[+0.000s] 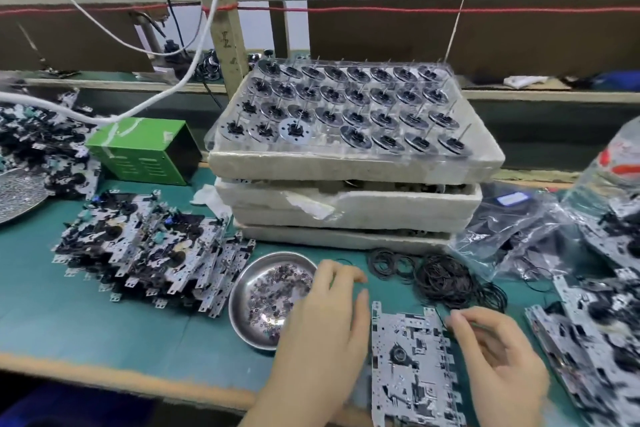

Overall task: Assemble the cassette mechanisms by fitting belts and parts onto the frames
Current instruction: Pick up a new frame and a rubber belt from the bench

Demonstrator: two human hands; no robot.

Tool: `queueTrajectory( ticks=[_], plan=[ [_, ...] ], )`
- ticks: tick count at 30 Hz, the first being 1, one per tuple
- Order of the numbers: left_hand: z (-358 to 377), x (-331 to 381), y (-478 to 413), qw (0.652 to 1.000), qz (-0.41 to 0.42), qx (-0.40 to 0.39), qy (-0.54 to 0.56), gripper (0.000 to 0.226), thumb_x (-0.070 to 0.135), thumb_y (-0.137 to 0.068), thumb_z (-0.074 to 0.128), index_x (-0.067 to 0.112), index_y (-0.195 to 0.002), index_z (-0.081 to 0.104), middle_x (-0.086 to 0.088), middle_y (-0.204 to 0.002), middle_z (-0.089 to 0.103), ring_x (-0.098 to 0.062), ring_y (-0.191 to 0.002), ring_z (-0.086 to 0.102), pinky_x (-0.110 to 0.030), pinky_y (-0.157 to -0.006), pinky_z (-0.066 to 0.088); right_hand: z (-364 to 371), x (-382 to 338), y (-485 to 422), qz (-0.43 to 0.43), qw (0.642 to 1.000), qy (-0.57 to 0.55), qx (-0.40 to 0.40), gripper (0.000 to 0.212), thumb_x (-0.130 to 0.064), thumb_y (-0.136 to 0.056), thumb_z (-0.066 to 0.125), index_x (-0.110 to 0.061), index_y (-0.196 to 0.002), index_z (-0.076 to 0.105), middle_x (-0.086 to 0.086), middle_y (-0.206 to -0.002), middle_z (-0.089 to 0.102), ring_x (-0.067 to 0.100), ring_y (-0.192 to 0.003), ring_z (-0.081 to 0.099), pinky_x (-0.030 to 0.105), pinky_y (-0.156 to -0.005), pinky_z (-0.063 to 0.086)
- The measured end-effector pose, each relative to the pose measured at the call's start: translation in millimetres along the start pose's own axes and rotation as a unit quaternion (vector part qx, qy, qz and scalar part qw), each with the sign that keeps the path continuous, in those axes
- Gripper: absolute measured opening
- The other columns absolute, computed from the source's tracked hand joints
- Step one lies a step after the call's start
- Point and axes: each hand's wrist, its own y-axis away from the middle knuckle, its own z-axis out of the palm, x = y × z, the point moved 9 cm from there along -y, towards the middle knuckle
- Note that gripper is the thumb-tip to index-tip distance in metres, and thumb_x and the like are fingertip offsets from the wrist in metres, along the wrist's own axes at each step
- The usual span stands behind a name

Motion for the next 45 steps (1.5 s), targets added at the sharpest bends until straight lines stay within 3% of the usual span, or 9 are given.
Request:
queueTrajectory(
  ticks=[5,7,9,11,18,24,35,38,45],
  plan=[
    [-87,23,-37,0.983,0.065,0.17,0.019,0.02,0.035,-0.099,0.05,0.026,-0.107,0.065,0.018,-0.102,0.056,0.003,-0.08,0.055,-0.014,-0.073,0.044,-4,4,1,0.012,0.999,-0.031,0.019,0.012,-0.007,-0.08,0.073,-0.019,-0.082,0.07,0.014,-0.089,0.071,0.031,-0.081,0.071,0.042,-0.076,0.055],
    [-124,24,-51,0.963,0.051,0.261,-0.042,0.02,0.032,-0.1,0.052,0.021,-0.107,0.067,0.012,-0.099,0.057,0.003,-0.07,0.053,-0.016,-0.066,0.045,-5,5,2,0.014,0.999,-0.04,0.026,0.011,-0.009,-0.08,0.073,-0.02,-0.081,0.071,0.015,-0.088,0.071,0.032,-0.081,0.071,0.044,-0.075,0.056],
    [-153,18,-63,0.94,0.015,0.327,-0.097,0.02,0.031,-0.1,0.055,0.019,-0.107,0.069,0.008,-0.098,0.052,0.006,-0.062,0.042,-0.015,-0.051,0.032,-6,5,3,0.012,0.999,-0.043,0.031,0.016,-0.007,-0.08,0.073,-0.022,-0.082,0.071,0.014,-0.088,0.071,0.031,-0.08,0.071,0.043,-0.074,0.056],
    [-168,9,-73,0.926,-0.02,0.351,-0.141,0.021,0.031,-0.101,0.055,0.018,-0.109,0.069,0.001,-0.102,0.048,-0.005,-0.06,0.041,-0.022,-0.054,0.027,-6,4,3,0.008,0.999,-0.041,0.033,0.023,-0.004,-0.08,0.073,-0.027,-0.085,0.071,0.014,-0.087,0.071,0.03,-0.078,0.071,0.042,-0.072,0.056],
    [-187,3,-112,0.908,-0.036,0.322,-0.267,0.028,0.034,-0.1,0.053,0.017,-0.108,0.075,-0.013,-0.115,0.05,-0.038,-0.112,0.045,-0.038,-0.067,0.033,-7,7,2,0.015,0.999,-0.025,0.03,0.029,-0.005,-0.081,0.074,-0.034,-0.082,0.071,0.006,-0.086,0.072,0.018,-0.073,0.071,0.038,-0.07,0.057],
    [-182,1,-137,0.926,-0.026,0.255,-0.277,0.032,0.039,-0.097,0.053,0.02,-0.106,0.078,-0.012,-0.116,0.053,-0.038,-0.114,0.041,-0.038,-0.075,0.032,-7,10,2,0.018,0.999,-0.02,0.029,0.028,-0.007,-0.081,0.074,-0.035,-0.084,0.071,0.004,-0.085,0.072,0.018,-0.074,0.07,0.038,-0.069,0.057],
    [-217,-27,-106,0.948,-0.014,0.298,-0.111,0.021,0.032,-0.093,0.063,0.019,-0.098,0.079,0.001,-0.095,0.057,-0.025,-0.113,0.052,-0.044,-0.104,0.04,-7,9,2,0.02,0.999,-0.012,0.026,0.018,-0.007,-0.081,0.074,-0.024,-0.079,0.07,0.003,-0.086,0.071,0.022,-0.073,0.069,0.036,-0.069,0.057],
    [-211,-30,-106,0.952,-0.03,0.279,-0.125,0.02,0.037,-0.094,0.063,0.024,-0.101,0.078,-0.004,-0.11,0.06,-0.032,-0.117,0.049,-0.04,-0.103,0.038,-7,8,1,0.019,0.999,-0.01,0.025,0.015,-0.006,-0.081,0.074,-0.021,-0.08,0.07,0.005,-0.086,0.071,0.024,-0.073,0.068,0.033,-0.069,0.057],
    [-211,-32,-95,0.925,-0.051,0.32,-0.199,0.028,0.035,-0.096,0.062,0.014,-0.097,0.08,-0.012,-0.111,0.063,-0.039,-0.121,0.048,-0.044,-0.095,0.037,-7,5,1,0.019,0.999,-0.009,0.033,0.015,-0.002,-0.082,0.072,-0.016,-0.079,0.07,0.011,-0.085,0.07,0.022,-0.07,0.067,0.035,-0.067,0.056]
  ],
)
